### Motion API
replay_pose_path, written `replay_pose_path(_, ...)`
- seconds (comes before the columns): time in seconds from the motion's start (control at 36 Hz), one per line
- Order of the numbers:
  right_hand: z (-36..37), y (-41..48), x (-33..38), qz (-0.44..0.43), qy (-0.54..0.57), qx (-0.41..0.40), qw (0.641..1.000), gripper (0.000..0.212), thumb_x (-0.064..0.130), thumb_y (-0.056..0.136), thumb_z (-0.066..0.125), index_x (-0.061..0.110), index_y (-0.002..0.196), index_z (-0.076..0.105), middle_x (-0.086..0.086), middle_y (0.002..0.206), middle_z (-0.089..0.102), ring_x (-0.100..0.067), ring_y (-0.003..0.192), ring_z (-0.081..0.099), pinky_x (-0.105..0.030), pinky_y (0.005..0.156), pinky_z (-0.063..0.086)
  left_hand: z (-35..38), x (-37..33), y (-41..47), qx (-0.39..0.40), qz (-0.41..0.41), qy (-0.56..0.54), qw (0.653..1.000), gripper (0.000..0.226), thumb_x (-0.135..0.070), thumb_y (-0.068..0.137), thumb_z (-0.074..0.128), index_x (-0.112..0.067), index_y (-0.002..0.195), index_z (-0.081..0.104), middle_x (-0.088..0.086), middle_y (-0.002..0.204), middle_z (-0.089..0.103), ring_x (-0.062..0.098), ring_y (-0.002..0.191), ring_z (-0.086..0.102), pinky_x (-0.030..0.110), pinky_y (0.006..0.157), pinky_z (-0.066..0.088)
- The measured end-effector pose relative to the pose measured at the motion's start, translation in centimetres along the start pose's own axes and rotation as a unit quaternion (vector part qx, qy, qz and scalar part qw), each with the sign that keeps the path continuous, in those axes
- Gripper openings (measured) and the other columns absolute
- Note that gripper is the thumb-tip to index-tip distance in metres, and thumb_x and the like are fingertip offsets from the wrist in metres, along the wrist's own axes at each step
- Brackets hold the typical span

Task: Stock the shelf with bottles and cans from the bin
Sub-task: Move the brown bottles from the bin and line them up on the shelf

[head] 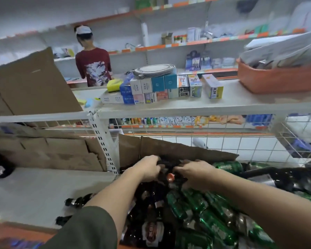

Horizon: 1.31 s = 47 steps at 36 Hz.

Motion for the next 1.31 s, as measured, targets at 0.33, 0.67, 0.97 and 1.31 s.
replay_pose_path(0.33, -9.0, -6.2, -8.1, 0.153, 0.237, -0.179, 0.943, 0.045, 0.043, 0.087, 0.069, 0.037, 0.125, 0.047, 0.004, 0.114, 0.064, -0.022, 0.1, 0.061, -0.043, 0.087, 0.052, -7.8, -8.0, -0.2, -0.048, 0.071, 0.123, 0.989, 0.023, -0.036, 0.1, 0.058, -0.019, 0.111, 0.068, 0.003, 0.108, 0.067, 0.023, 0.097, 0.061, 0.036, 0.082, 0.05)
replay_pose_path(0.67, -18.8, -6.7, -6.5, 0.07, 0.544, -0.333, 0.767, 0.022, 0.035, 0.091, 0.068, 0.023, 0.108, 0.061, -0.002, 0.099, 0.071, -0.016, 0.089, 0.069, -0.031, 0.076, 0.055, -20.8, -7.8, -7.1, -0.15, -0.009, 0.074, 0.986, 0.033, -0.032, 0.093, 0.066, -0.01, 0.068, 0.065, 0.002, 0.058, 0.061, 0.018, 0.054, 0.056, 0.03, 0.053, 0.042)
replay_pose_path(0.97, -21.1, 2.1, 8.0, -0.028, 0.54, -0.311, 0.782, 0.025, 0.024, 0.09, 0.061, 0.007, 0.074, 0.052, 0.0, 0.059, 0.05, -0.011, 0.051, 0.044, -0.026, 0.051, 0.037, -21.4, 4.5, -18.6, -0.173, -0.19, 0.066, 0.964, 0.037, -0.029, 0.094, 0.06, -0.011, 0.064, 0.047, 0.006, 0.053, 0.047, 0.024, 0.051, 0.046, 0.032, 0.053, 0.035)
replay_pose_path(1.31, -23.6, 10.3, 30.8, -0.154, 0.52, -0.254, 0.801, 0.028, 0.027, 0.088, 0.058, 0.013, 0.066, 0.046, 0.005, 0.054, 0.045, -0.006, 0.046, 0.04, -0.023, 0.046, 0.032, -23.7, 22.4, -37.2, -0.22, -0.359, 0.059, 0.905, 0.044, -0.025, 0.097, 0.054, -0.01, 0.057, 0.049, 0.009, 0.054, 0.061, 0.018, 0.047, 0.062, 0.027, 0.051, 0.046)
Point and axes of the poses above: each hand's wrist, its own y-axis towards the middle knuckle, its own z-axis out of the palm, x = y × z, the point moved 7 cm from there along y, towards the middle knuckle
